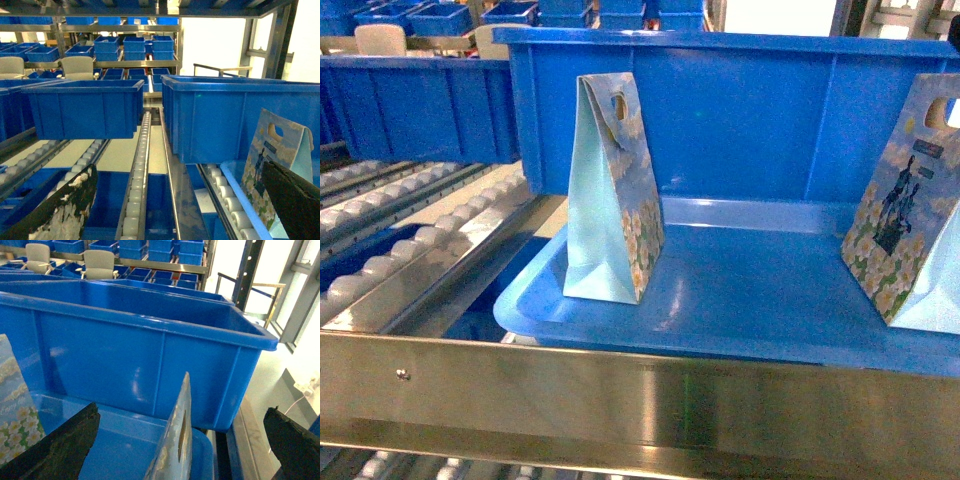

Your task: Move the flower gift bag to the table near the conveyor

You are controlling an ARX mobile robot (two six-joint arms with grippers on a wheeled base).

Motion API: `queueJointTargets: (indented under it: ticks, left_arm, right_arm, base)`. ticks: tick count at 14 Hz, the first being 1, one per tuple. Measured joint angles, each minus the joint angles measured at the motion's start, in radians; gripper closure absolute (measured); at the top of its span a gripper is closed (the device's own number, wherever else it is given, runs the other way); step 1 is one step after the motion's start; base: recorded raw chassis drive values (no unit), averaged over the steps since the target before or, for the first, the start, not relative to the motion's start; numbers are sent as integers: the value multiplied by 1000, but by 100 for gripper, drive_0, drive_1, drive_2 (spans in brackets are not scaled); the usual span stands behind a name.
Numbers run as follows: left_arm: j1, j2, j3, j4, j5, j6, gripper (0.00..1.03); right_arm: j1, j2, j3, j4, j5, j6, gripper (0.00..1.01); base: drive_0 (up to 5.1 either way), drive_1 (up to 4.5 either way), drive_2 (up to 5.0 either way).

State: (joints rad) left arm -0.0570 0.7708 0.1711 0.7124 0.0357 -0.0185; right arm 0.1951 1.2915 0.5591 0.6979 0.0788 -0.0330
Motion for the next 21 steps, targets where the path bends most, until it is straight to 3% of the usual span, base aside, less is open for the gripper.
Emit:
queueJointTargets:
  ticks: [2,8,14,15,18,21]
  left_arm:
    - [0,0,0,0,0,0,5]
    - [0,0,0,0,0,0,5]
    - [0,0,0,0,-1,0,5]
    - [0,0,0,0,-1,0,5]
    - [0,0,0,0,-1,0,5]
    - [0,0,0,0,-2,0,5]
  right_arm:
    - [-15,78,26,-8,-35,3,3]
    - [-66,210,50,6,-70,0,3]
    - [-71,181,-35,72,-147,22,94]
    - [-71,158,-53,74,-147,27,99]
    - [-57,75,-108,93,-142,29,99]
    - [-54,-155,-163,78,-137,-30,99]
  base:
    - [0,0,0]
    - [0,0,0]
    - [0,0,0]
    - [0,0,0]
    - [0,0,0]
    - [0,0,0]
